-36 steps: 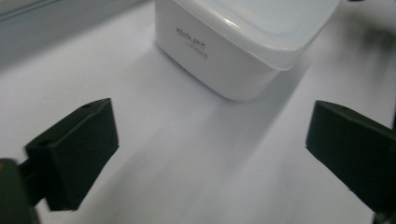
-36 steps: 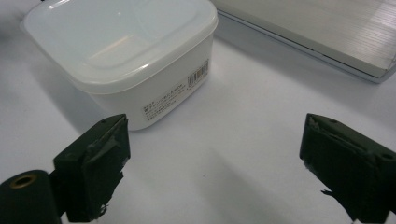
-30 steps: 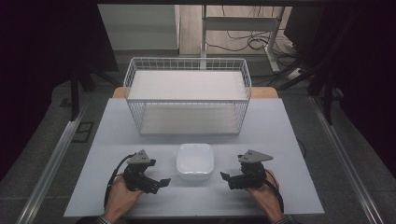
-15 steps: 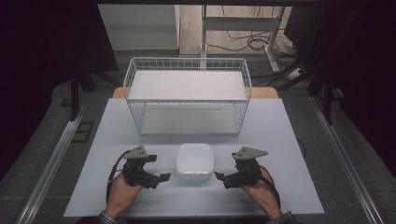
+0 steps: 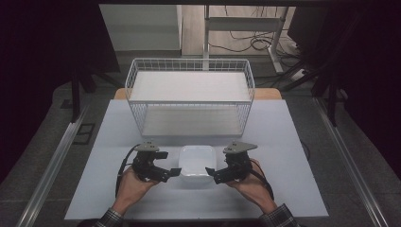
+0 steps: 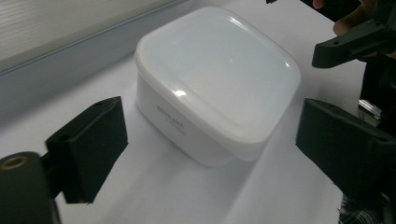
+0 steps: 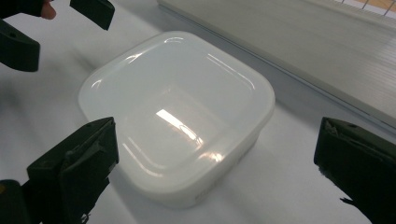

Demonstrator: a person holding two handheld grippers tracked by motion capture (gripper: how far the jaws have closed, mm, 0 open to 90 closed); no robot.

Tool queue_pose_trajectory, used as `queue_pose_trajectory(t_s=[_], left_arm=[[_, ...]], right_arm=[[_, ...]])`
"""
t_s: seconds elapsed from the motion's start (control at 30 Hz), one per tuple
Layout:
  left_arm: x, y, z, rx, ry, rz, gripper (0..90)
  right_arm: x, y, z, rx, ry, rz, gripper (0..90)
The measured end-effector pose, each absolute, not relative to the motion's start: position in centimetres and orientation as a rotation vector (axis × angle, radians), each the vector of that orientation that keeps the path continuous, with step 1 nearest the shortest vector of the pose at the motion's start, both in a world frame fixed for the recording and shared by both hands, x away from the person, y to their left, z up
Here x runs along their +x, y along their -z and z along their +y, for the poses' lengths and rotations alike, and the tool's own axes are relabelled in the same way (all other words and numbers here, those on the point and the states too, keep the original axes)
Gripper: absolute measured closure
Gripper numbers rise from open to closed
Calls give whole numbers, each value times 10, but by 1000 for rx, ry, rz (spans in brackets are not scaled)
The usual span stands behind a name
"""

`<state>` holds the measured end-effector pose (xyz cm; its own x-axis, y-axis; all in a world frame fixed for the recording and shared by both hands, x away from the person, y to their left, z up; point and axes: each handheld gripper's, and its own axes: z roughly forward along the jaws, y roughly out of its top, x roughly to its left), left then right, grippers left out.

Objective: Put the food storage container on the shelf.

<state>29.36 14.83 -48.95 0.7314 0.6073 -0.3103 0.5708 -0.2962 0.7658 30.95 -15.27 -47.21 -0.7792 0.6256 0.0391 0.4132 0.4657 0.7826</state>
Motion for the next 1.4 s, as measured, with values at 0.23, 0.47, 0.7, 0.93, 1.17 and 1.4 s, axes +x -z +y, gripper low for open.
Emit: queue_pose_trajectory(t_s=[0.23,0.47,0.7,0.93,1.17,1.4], left_arm=[[311,492,141,1992,-42,904,128],[323,510,136,1984,17,932,152],[321,512,137,1955,134,923,303],[305,504,142,1949,127,971,491],[292,499,142,1904,85,1024,648],[286,495,139,1885,-24,1046,797]], right_arm=[[326,474,-142,981,-1176,2526,88],[330,484,-143,1023,-1176,2572,153],[334,490,-153,1201,-1280,2637,256],[325,484,-165,1316,-1296,2637,515],[312,475,-171,1355,-1291,2586,655],[305,471,-169,1285,-1248,2477,772]])
